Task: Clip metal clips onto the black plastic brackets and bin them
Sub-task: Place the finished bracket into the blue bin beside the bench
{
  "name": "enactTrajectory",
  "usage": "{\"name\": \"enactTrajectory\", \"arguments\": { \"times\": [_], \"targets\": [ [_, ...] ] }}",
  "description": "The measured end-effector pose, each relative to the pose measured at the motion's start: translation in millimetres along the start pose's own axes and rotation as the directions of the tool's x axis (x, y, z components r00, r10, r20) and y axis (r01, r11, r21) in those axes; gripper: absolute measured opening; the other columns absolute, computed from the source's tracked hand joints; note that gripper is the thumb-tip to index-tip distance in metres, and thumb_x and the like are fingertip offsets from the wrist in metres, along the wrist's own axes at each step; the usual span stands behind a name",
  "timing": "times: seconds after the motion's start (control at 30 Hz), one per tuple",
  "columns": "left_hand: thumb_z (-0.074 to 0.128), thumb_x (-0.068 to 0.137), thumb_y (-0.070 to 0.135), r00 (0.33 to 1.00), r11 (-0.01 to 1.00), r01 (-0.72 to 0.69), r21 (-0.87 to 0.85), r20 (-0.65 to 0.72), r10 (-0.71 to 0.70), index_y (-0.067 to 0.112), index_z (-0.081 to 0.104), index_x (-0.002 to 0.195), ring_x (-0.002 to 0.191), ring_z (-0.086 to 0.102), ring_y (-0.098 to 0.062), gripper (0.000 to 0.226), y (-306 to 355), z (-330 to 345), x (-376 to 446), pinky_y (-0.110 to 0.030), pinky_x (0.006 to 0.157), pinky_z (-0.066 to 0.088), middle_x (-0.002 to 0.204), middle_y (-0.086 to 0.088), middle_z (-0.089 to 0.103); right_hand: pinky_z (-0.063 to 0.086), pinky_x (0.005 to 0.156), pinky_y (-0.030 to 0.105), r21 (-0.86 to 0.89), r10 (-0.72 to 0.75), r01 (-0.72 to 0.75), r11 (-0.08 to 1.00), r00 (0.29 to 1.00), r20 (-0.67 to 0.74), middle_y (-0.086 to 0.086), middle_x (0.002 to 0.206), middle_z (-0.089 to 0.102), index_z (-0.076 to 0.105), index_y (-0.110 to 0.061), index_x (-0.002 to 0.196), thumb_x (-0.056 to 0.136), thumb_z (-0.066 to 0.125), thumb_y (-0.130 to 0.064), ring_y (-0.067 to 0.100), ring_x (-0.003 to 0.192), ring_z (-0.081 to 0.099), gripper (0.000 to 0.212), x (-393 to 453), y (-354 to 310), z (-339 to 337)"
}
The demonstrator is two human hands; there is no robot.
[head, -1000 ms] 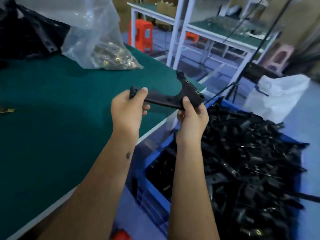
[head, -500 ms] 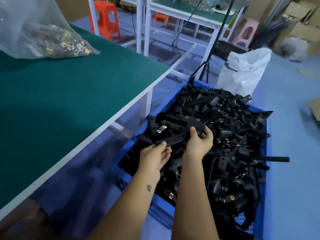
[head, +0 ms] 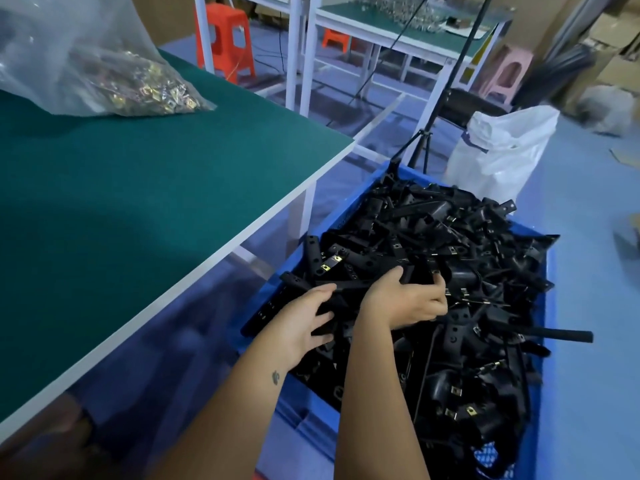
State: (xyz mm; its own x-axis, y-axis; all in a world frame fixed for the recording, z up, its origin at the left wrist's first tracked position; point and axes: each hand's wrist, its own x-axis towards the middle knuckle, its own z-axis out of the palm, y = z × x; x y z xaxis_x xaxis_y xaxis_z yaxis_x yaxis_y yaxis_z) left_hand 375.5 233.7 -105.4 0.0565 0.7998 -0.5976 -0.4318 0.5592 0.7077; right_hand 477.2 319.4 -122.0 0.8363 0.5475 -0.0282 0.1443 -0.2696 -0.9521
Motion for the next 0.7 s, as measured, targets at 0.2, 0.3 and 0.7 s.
{"name": "enactTrajectory", "arguments": {
  "times": [0.2, 0.3, 0.7],
  "targets": [
    [0.036, 0.098, 0.019, 0.962, 0.578, -0.159, 0.8, -0.007, 0.273, 0.022, 0.058, 0.119, 0.088, 0.057, -0.019, 0.03, 53.6, 11.1, -21.5, -0.034, 0.072, 0.048, 0.103, -0.002, 0.061, 0.041, 0.093, 0.041, 0.291, -0.216, 0.168, 0.942, 0.966, 0.139, -0.001, 0.117, 0.044, 0.058, -0.013, 0.117, 0.086, 0.053, 0.0, 0.024, 0.113, 0.043, 0.034, -47.1, -45.3, 16.2],
    [0.04, 0.085, 0.016, 0.838, 0.331, -0.295, 0.896, 0.076, 0.54, 0.019, 0.053, 0.076, 0.071, 0.053, -0.022, 0.017, 104.8, -6.2, -51.3, -0.033, 0.055, 0.037, 0.075, 0.0, 0.057, 0.047, 0.084, 0.038, 0.498, -0.246, 0.063, 0.865, 0.918, 0.311, -0.004, 0.099, 0.057, 0.059, -0.02, 0.095, 0.088, 0.048, 0.001, 0.02, 0.095, 0.056, 0.025, -80.6, -92.5, 28.7],
    [0.043, 0.089, 0.003, 0.219, 0.578, -0.39, 0.716, -0.538, 0.814, 0.015, 0.049, 0.07, 0.063, 0.046, -0.016, 0.023, 133.6, -200.5, -148.0, -0.035, 0.06, 0.033, 0.065, 0.001, 0.053, 0.04, 0.064, 0.021, 0.488, -0.487, 0.047, 0.872, -0.028, 0.873, -0.002, 0.082, 0.062, 0.063, -0.018, 0.085, 0.092, 0.053, -0.008, 0.011, 0.075, 0.056, 0.016, -351.3, -172.7, 74.5]
  ]
}}
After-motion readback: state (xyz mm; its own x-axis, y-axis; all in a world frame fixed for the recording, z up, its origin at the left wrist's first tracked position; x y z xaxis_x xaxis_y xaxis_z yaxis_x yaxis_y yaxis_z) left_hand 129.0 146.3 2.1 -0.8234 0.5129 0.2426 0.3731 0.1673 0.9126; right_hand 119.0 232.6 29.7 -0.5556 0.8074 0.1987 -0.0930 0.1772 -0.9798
